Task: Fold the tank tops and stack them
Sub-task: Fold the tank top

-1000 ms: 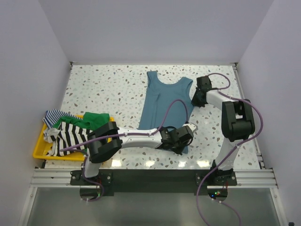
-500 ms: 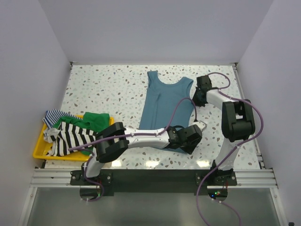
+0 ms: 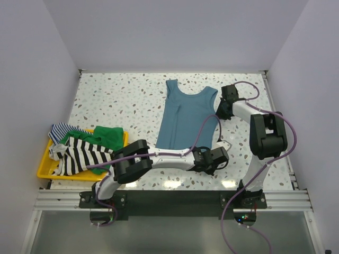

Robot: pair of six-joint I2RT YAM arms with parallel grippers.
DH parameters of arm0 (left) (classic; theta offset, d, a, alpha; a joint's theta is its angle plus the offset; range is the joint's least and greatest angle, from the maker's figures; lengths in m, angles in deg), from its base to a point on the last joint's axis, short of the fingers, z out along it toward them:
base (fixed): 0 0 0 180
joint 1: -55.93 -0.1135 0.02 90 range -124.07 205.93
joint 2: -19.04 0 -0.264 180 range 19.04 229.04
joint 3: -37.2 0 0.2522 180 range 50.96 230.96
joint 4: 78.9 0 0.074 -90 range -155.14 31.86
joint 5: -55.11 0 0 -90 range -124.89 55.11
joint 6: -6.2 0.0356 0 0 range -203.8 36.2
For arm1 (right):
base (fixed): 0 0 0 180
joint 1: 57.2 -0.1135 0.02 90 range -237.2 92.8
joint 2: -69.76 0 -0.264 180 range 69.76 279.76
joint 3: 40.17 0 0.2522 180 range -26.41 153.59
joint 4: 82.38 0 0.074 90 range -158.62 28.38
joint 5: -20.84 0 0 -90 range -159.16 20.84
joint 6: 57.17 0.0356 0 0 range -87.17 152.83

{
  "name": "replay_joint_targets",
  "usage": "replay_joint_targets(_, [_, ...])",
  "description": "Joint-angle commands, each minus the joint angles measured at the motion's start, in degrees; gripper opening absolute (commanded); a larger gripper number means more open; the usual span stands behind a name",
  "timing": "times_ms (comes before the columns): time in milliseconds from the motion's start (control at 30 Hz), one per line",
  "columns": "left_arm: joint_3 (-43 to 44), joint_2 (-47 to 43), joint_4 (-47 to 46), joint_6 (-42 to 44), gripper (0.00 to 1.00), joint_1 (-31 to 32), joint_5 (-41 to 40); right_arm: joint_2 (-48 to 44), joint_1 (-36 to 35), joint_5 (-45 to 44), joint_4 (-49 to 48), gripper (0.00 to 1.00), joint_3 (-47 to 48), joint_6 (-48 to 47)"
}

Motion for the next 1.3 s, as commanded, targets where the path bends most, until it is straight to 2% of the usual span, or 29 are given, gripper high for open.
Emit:
replay_joint_targets(0, [0.52,-1.18,0.17,-0.83,0.03,0.41,-3.13,-3.37,0.17,-0.78,-0.55,0.00,0.58,-0.65])
replay_joint_targets(33, [0.26,-1.62,0.17,-0.92,0.00,0.41,-3.13,-3.46,0.17,-0.69,-0.55,0.00,0.58,-0.65])
replay_joint_targets(233, [-7.47,-11.46,-6.85,-0.83,0.00,0.41,-0.24,-4.51,0.26,-2.18,1.30,0.00,1.90,-0.82])
replay_joint_targets(367, [-10.46,-16.04,-7.30,-2.15,0.00,0.06,-0.85,-5.13,0.26,-1.04,1.74,0.00,3.30,-0.21])
replay_joint_targets(733, [-22.50,-25.88,-11.96,-7.60,0.00,-5.65,0.82,-4.78,-2.20,0.63,3.32,0.00,8.04,0.32])
replay_joint_targets(1000, [-32.33,-33.61,-11.96,-11.64,0.00,-9.78,-1.02,1.37,-9.67,-2.18,5.43,0.00,16.22,1.37])
replay_joint_targets(1267, [-39.72,-37.05,-11.96,-14.01,0.00,-10.49,-1.29,11.30,-16.53,-4.38,8.50,0.00,26.85,1.81])
